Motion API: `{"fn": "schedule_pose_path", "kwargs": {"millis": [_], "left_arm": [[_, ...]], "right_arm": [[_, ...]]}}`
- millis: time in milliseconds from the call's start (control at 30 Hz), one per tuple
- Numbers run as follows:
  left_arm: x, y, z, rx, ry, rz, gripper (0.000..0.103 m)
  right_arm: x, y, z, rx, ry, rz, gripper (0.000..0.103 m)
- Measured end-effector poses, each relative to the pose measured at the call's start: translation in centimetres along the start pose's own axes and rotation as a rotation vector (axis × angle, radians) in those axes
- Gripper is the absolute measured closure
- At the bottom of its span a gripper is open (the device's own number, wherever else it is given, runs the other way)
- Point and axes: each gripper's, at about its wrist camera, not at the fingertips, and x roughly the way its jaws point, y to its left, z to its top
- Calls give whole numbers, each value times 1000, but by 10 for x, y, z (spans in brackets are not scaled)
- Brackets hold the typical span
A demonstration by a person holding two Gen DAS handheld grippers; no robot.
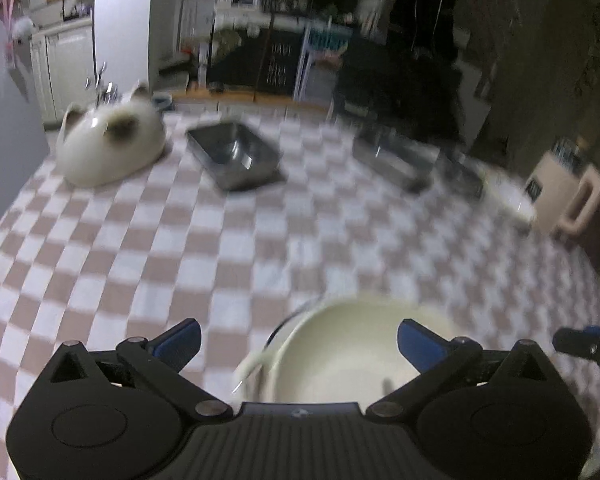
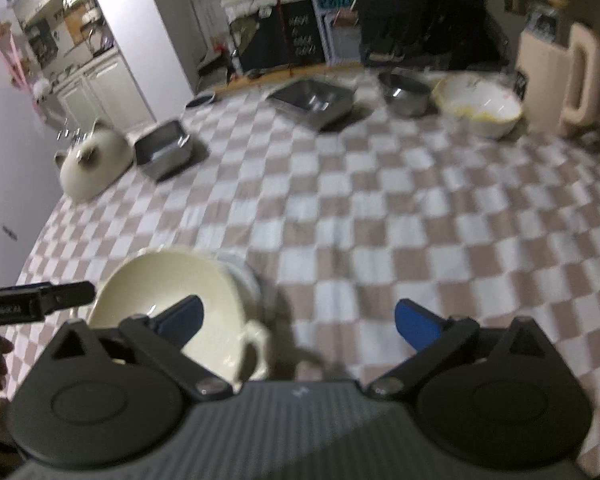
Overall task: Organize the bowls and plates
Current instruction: 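Open both tools and release the cream bowl handles, then move both tools to the yellow-rimmed floral bowl beside the cream kettle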
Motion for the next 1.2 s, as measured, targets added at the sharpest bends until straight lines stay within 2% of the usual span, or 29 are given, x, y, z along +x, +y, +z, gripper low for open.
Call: {"fn": "schedule_pose_path", "kwargs": {"millis": [233, 433, 533, 633, 733, 867, 933, 1000, 1067, 1100, 1133, 1167, 1200], "left_arm": [[22, -65, 39, -19, -59, -80, 0], [70, -123, 69, -74, -96, -192, 0], [104, -151, 81, -125, -46, -265, 0], [143, -181, 89, -134, 6, -300, 0], [182, -208, 98, -103, 41, -289, 0], [232, -236, 108, -101, 83, -286, 0], [255, -249, 114, -90, 95, -275, 0], [274, -258, 121, -76, 112, -263, 3], [290, -266, 126, -75, 124, -268, 18], [299, -269, 129, -78, 136, -271, 24], [307, -271, 132, -83, 149, -276, 35], [314, -272, 133, -90, 158, -280, 41], [317, -270, 134, -120, 146, -292, 42]], "right_arm": [[-16, -58, 50, 14, -112, -110, 0], [8, -123, 86, 89, -162, -181, 0], [30, -155, 98, 145, -180, -222, 0], [55, -188, 112, 205, -197, -245, 0], [81, -218, 122, 253, -203, -240, 0], [122, -248, 135, 302, -154, -264, 1], [140, -262, 141, 333, -153, -264, 6], [155, -272, 146, 365, -152, -263, 15], [166, -277, 150, 389, -159, -243, 27], [171, -278, 152, 404, -169, -239, 28], [176, -278, 154, 418, -186, -240, 29], [181, -278, 156, 423, -200, -238, 32], [185, -279, 158, 422, -208, -236, 36]]}}
